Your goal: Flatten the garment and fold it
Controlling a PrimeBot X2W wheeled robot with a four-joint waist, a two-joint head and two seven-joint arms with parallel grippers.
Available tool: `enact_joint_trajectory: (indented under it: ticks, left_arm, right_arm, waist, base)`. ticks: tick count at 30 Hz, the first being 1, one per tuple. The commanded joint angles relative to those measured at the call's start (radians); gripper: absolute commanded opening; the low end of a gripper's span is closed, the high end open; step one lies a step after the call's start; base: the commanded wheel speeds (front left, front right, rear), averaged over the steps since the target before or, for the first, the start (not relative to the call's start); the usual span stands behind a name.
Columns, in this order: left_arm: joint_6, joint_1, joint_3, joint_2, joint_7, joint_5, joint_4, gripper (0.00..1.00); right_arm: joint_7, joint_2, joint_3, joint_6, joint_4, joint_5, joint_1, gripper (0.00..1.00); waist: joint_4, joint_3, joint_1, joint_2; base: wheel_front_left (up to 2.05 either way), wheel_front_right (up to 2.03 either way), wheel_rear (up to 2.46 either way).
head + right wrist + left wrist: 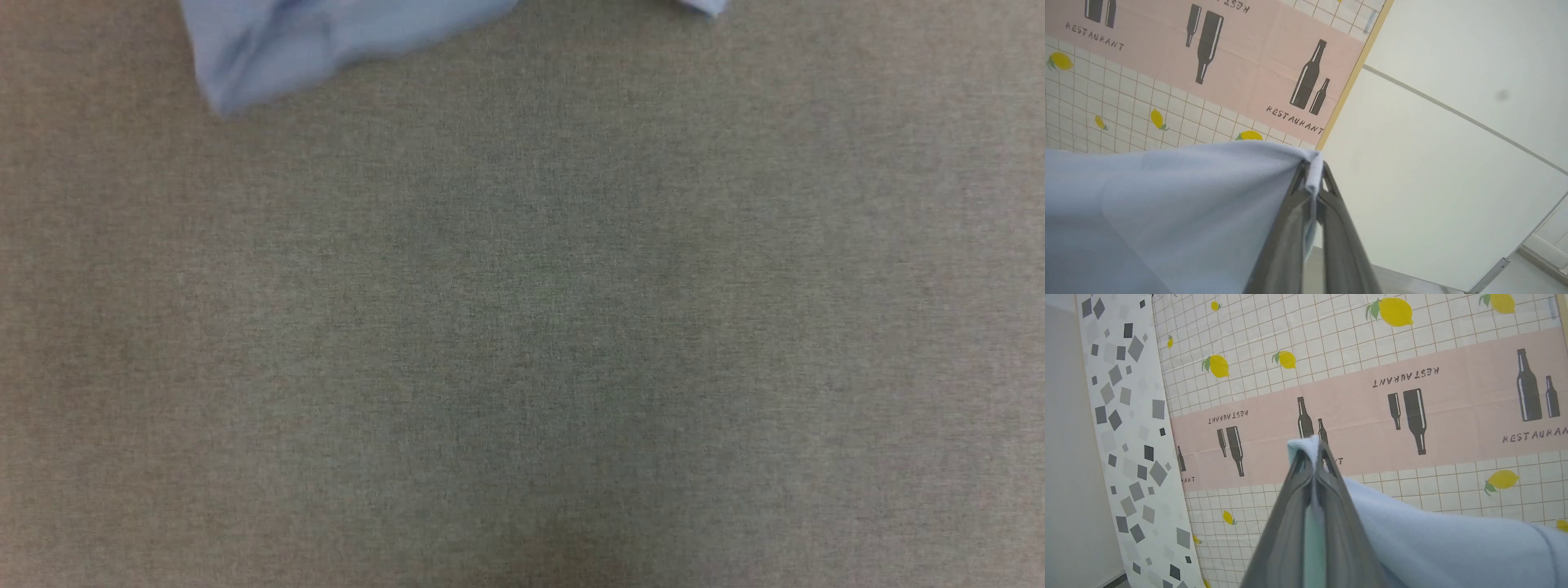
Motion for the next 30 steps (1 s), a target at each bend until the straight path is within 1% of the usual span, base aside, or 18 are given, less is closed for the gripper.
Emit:
enact_joint_trajectory:
  ticks: [1,4,9,12,16,19,23,26,28,30]
  left_arm:
    - [0.007,-0.025,0.005,-0.007,-0.021,0.008,0.006,0.0]
    - [-0.002,-0.046,0.001,-0.021,-0.075,0.013,0.02,0.0]
    - [-0.026,-0.015,-0.012,-0.027,-0.11,0.002,0.058,0.0]
    - [-0.058,0.067,-0.036,-0.022,-0.104,-0.016,0.096,0.0]
    - [-0.094,0.224,-0.057,-0.02,-0.081,-0.068,0.13,0.0]
    - [-0.11,0.381,-0.059,-0.012,-0.055,-0.126,0.128,0.0]
    - [-0.103,0.631,-0.045,-0.015,-0.005,-0.232,0.067,0.0]
    - [-0.079,0.834,-0.024,-0.015,0.033,-0.321,-0.009,0.0]
    - [-0.052,0.974,-0.007,-0.015,0.059,-0.38,-0.074,0.0]
    - [-0.011,1.122,0.011,-0.015,0.082,-0.436,-0.15,0.0]
  right_arm:
    - [-0.038,0.006,-0.012,-0.002,0.015,-0.017,-0.033,0.0]
    - [-0.147,0.012,-0.028,-0.002,0.055,-0.051,-0.093,0.0]
    - [-0.256,0.012,-0.03,-0.002,0.133,-0.077,-0.108,0.0]
    - [-0.28,0.023,-0.014,-0.002,0.195,-0.047,-0.039,0.0]
    - [-0.273,0.027,0.039,-0.002,0.242,0.046,0.116,0.0]
    - [-0.247,0.016,0.071,-0.002,0.23,0.15,0.281,0.0]
    - [-0.15,-0.009,0.091,-0.002,0.144,0.291,0.542,0.0]
    - [-0.045,-0.026,0.068,-0.002,0.032,0.368,0.758,0.0]
    - [0.04,-0.032,0.037,-0.002,-0.062,0.405,0.913,0.0]
    - [0.142,-0.026,-0.007,-0.002,-0.167,0.425,1.085,0.0]
  waist:
    - [0.01,0.012,-0.0001,0.0]
    - [0.022,0.012,-0.0001,0.0]
    - [0.038,0.001,-0.0001,0.0]
    - [0.044,-0.025,-0.0001,0.0]
    - [0.05,-0.079,-0.0001,0.0]
    - [0.052,-0.142,-0.0001,0.0]
    - [0.055,-0.24,-0.0001,0.0]
    - [0.052,-0.305,-0.0001,0.0]
    - [0.05,-0.341,-0.0001,0.0]
    - [0.046,-0.372,-0.0001,0.0]
  base:
    - [0.0,0.0,0.0]
    - [0.0,0.0,0.0]
    - [0.0,0.0,0.0]
    - [0.0,0.0,0.0]
    - [0.0,0.0,0.0]
    - [0.0,0.0,0.0]
    - [0.0,0.0,0.0]
    - [0.0,0.0,0.0]
    - [0.0,0.0,0.0]
    - [0.0,0.0,0.0]
